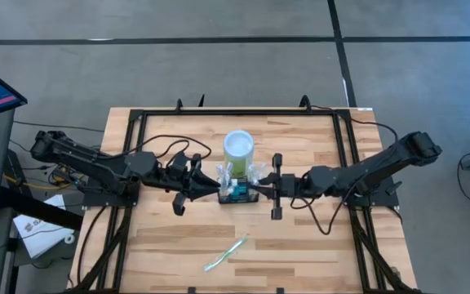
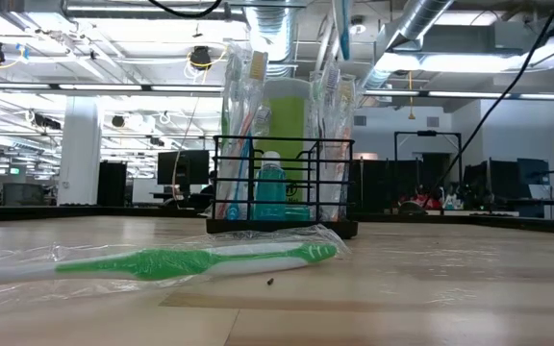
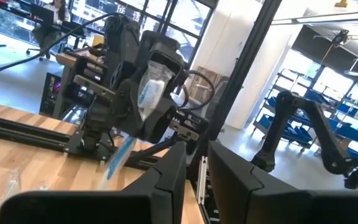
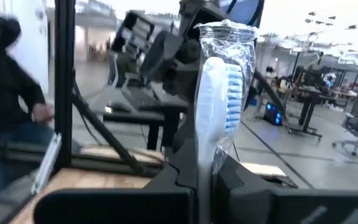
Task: Pick & Place toothbrushing station
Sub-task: Put the blue toothbrush into the wire organizer
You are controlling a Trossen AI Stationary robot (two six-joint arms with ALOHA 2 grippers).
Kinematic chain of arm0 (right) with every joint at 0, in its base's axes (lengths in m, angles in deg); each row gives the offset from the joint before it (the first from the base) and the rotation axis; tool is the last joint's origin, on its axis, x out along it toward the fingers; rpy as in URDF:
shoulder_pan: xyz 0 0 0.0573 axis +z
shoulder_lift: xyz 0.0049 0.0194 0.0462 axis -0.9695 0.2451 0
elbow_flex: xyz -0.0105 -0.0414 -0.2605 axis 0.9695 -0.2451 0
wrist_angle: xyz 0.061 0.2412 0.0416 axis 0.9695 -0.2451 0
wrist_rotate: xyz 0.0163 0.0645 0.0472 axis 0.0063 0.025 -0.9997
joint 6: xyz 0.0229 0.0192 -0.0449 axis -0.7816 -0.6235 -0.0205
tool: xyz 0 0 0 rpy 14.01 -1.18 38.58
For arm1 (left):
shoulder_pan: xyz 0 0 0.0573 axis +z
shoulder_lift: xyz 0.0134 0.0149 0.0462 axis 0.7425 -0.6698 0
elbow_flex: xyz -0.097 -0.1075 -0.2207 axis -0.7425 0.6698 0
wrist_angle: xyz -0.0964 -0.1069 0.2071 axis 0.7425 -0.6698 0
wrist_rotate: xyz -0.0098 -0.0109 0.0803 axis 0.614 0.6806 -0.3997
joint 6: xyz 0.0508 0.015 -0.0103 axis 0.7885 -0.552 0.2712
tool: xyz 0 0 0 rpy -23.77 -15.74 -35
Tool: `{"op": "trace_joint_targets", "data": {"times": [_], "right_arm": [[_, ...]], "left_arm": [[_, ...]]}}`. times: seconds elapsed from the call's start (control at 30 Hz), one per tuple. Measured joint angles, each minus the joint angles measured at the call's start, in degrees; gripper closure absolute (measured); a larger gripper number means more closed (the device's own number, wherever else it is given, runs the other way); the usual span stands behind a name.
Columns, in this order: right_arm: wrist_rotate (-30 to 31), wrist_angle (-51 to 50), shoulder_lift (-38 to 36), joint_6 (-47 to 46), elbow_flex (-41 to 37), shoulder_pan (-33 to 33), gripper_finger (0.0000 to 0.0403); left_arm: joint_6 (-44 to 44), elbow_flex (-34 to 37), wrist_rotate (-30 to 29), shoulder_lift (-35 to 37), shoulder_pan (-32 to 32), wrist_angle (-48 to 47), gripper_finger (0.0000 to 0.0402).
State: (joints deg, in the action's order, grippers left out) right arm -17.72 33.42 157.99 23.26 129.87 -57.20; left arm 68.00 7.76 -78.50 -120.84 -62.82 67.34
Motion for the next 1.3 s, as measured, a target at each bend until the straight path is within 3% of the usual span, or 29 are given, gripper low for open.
{"op": "trace_joint_targets", "data": {"times": [0.6, 1.0, 1.3], "right_arm": [[3.09, 21.37, -0.01, -4.21, -15.23, -1.22, 0.0402], [3.06, 39.08, 14.83, -3.79, -15.37, -3.38, 0.0401], [3.06, 38.98, 16.94, -3.28, -15.78, -3.30, 0.0401]], "left_arm": [[1.60, 0.02, -0.24, 0.00, 0.00, 0.11, 0.0344], [2.97, 0.04, -0.24, -0.02, 0.00, 0.13, 0.0341], [3.00, 0.04, -0.24, -0.04, 0.00, 0.07, 0.0341]]}}
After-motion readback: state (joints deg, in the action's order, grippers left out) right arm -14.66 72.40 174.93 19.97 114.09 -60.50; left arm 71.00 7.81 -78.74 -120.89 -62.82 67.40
